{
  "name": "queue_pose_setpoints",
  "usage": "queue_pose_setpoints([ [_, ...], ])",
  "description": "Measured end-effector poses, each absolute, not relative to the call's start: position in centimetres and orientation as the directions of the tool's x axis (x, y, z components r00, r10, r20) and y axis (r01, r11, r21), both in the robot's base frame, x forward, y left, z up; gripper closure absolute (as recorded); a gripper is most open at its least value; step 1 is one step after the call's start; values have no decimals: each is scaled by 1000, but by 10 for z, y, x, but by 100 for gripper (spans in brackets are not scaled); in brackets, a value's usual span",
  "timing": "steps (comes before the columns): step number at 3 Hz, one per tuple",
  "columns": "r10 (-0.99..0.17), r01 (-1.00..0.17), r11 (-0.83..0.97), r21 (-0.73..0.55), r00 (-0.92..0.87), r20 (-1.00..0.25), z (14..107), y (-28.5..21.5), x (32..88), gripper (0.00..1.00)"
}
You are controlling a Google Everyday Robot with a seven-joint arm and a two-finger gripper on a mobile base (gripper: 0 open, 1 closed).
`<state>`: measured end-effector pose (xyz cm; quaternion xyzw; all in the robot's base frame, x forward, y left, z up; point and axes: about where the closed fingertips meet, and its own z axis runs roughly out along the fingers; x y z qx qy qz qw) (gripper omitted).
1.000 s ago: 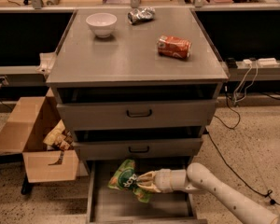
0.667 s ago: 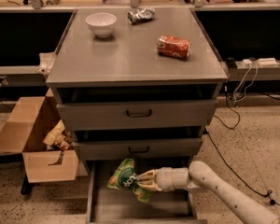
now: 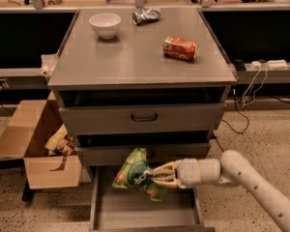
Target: Pick green rice chip bag from bottom drawer and place on counter
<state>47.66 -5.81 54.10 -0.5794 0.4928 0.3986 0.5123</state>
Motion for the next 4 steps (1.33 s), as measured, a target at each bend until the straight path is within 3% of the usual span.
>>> queue_pose_setpoints([
  [2,-125,-931,5,-366,362,-924,693,-75,487,100],
  [4,-123,-921,11,-388,384,-915,718,-65,496,100],
])
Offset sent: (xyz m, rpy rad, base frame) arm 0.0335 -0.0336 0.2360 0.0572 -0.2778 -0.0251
